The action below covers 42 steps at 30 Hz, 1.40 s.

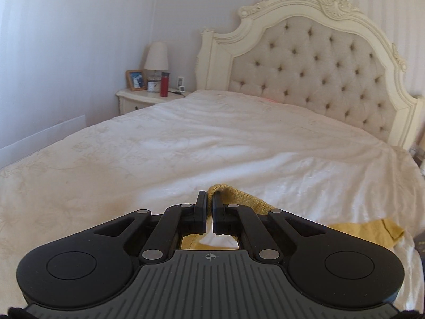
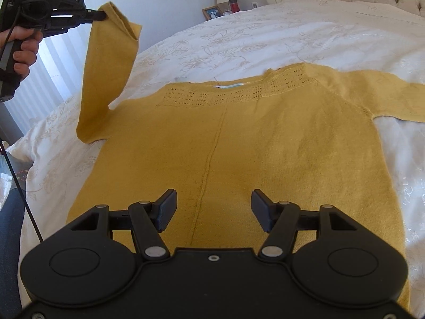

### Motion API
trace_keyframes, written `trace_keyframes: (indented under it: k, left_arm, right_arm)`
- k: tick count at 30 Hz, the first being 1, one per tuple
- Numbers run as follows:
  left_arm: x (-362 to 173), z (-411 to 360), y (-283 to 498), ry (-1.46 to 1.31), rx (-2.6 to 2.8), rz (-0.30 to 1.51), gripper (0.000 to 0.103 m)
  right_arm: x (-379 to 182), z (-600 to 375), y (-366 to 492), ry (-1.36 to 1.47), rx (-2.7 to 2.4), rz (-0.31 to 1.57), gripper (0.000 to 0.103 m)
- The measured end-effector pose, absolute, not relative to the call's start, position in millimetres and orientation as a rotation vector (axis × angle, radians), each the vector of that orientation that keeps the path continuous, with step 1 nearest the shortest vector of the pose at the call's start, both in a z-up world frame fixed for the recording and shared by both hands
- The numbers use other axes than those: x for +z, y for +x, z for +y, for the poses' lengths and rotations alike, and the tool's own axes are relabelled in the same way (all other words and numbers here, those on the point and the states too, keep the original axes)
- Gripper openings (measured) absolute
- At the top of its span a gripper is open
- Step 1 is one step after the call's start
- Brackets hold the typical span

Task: Fold small clothes
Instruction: 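Fold the sleeve across the sweater body with the left gripper, release, then grasp the side edge of the sweater body with the right gripper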

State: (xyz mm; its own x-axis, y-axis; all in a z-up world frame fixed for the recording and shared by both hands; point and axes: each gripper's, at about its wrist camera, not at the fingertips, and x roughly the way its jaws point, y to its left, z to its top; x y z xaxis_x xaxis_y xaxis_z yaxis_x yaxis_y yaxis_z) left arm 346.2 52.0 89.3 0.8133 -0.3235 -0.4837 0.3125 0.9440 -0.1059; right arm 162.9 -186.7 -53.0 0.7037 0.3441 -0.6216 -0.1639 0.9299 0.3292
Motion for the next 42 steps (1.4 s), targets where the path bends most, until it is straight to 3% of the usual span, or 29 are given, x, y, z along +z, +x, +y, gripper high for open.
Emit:
trace_keyframes:
  k: [6,7,10,11,24,30,42]
  left_arm:
    - [42.2,-2.5,344.7,-0.052,-0.473,0.616,0.006]
    - [37.4,-6.5,341.0,-0.054,-0.484,0.625,0.009]
    - [25.5,-9.1,326.3,-0.037,-0.485,0.622,0.032]
    - [22.4,-6.4,319.4,-0.034,-0.484,0.614,0.033]
    - [-59.7,88.6,263.7,-0.055,-0.253,0.776,0.036]
    - [-77.3,112.2,261.0,-0.129,-0.229,0.757,0.036]
    - [-85.3,118.1,255.7,-0.12,-0.296,0.745,0.043]
  right_arm:
    - [-53.4,-198.8,158.9,0.29,0.258,0.735,0.066]
    - [-53.3,-200.1,158.7,0.291,0.255,0.735,0.066]
    - [-54.2,-203.8,157.9,0.288,0.242,0.737,0.066]
    - [-54.6,-204.6,159.0,0.286,0.237,0.739,0.066]
    - [-46.0,-209.8,212.5,0.267,0.204,0.722,0.067]
    - [-46.2,-217.0,255.3,0.341,0.174,0.728,0.067]
    - [-74.6,-204.9,309.0,0.424,0.104,0.8,0.05]
